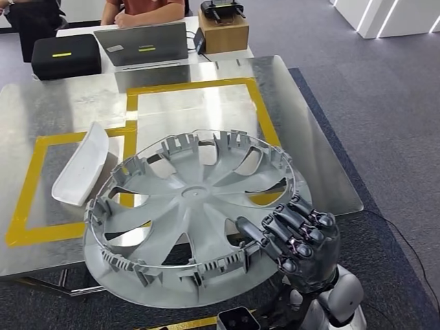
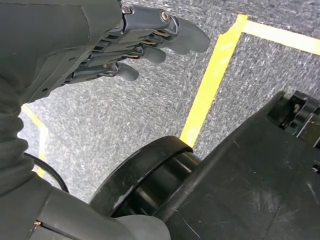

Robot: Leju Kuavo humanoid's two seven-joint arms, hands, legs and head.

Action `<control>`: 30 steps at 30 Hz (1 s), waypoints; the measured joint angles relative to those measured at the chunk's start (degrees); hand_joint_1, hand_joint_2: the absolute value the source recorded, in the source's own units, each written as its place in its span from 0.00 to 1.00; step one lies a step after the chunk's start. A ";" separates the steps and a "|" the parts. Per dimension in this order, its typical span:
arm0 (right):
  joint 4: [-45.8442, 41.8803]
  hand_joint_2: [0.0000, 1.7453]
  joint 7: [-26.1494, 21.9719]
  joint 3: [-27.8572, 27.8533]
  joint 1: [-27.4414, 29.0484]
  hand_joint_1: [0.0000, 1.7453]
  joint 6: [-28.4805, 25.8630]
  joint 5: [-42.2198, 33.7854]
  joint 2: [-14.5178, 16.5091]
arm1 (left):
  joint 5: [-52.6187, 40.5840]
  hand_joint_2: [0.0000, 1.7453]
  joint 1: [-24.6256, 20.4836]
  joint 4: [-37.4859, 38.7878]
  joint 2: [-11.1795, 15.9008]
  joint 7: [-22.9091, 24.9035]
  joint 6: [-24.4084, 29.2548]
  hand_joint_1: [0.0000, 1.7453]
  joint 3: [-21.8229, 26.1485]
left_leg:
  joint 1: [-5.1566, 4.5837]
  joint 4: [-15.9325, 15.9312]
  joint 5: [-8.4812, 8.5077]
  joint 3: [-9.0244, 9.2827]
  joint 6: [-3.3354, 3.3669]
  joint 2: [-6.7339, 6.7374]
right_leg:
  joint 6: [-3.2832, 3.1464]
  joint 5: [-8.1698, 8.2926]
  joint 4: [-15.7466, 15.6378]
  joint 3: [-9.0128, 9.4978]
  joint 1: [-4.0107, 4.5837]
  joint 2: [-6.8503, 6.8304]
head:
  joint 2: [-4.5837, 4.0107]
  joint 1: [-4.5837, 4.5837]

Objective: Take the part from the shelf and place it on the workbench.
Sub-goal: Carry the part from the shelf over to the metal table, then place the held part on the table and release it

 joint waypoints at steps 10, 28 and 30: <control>0.50 1.00 0.00 -0.45 -0.01 1.00 0.00 0.23 0.00 | -0.26 1.00 0.05 0.00 0.08 0.00 -0.05 0.00 0.00 | 0.04 -0.58 0.39 0.29 0.29 0.07 | -0.97 -0.24 -0.18 0.20 0.42 0.28 | 0.01 -0.34; 1.49 1.00 0.00 -0.86 0.05 1.00 0.00 0.37 0.00 | -0.35 1.00 0.13 0.00 0.07 0.00 -0.24 0.00 0.00 | -0.03 -0.48 0.33 0.27 -1.07 0.07 | -1.16 -0.14 -0.15 0.28 0.28 0.24 | 0.01 -0.30; 1.65 1.00 0.00 -0.90 0.13 1.00 0.00 0.58 0.00 | -0.35 1.00 0.17 0.00 0.08 -0.01 -0.22 0.00 0.00 | -0.03 -0.47 0.33 0.26 -1.07 0.07 | -1.15 -0.13 -0.15 0.28 0.28 0.24 | 0.01 -0.30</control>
